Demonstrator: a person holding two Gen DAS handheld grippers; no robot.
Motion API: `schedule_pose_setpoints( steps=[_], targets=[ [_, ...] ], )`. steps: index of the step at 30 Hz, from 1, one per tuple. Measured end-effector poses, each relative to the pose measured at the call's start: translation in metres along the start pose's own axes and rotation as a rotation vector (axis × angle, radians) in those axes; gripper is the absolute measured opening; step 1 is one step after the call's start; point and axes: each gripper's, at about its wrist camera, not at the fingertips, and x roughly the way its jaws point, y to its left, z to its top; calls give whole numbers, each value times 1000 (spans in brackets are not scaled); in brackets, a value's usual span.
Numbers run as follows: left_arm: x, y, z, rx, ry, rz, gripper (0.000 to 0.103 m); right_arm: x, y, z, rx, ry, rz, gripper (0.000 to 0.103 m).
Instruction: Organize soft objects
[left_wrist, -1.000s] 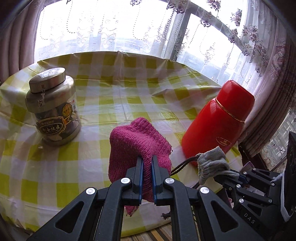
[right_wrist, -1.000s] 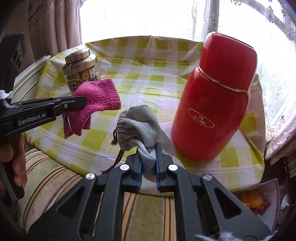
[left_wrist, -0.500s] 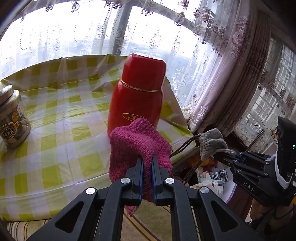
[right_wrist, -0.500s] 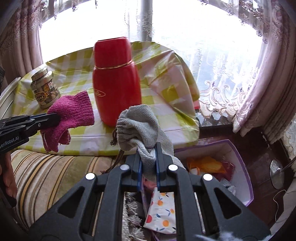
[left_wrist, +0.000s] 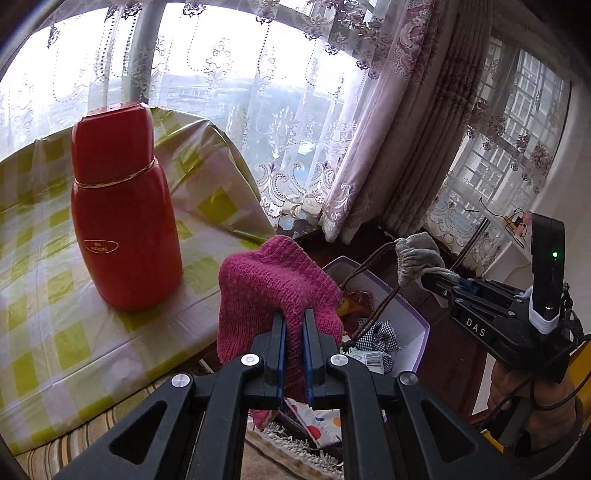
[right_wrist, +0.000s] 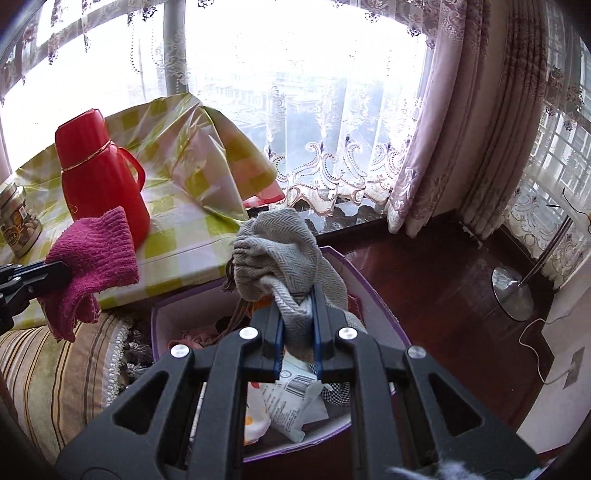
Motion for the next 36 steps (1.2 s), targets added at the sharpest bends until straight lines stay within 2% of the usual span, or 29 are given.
schedule_pose_setpoints(
  steps=[2,4,6,8,10,13,16,18,20,22,25,32,36],
  targets=[
    [10,-8,3,4,13,-8,10,4,-7,-1,18,10,-11,16],
    [22,-13,5,4,22,-14,18,8,-11,-2,32,21,-21,21],
    [32,-14,5,-12,36,-18,56,10,-14,-4,50,34,-20,28],
    [36,-16,-1,-34,48,-31,67,9,-14,-7,59,38,-17,41],
    [37,-18,-9,-29,77,-45,67,3,-11,-10,51,31,-29,57],
    [29,-15,-24,-49,112,-67,67,-7,-6,-19,57,33,-43,68],
    [15,-7,-45,-104,133,-82,71,-17,0,-36,52,60,-54,71],
    [9,-1,-65,-142,144,-66,78,-24,4,-52,54,83,-47,72],
    [9,5,-86,-185,182,-57,80,-30,9,-69,43,105,-37,73],
    [7,4,-97,-170,166,-54,79,-30,10,-83,46,129,-39,73],
    [9,0,-95,-163,162,-45,86,-21,13,-94,33,170,-40,73],
    [17,-7,-95,-165,171,-45,102,-18,16,-93,12,163,-53,73],
    [21,-10,-94,-158,193,-16,102,-15,16,-95,14,178,-52,73]
  ],
)
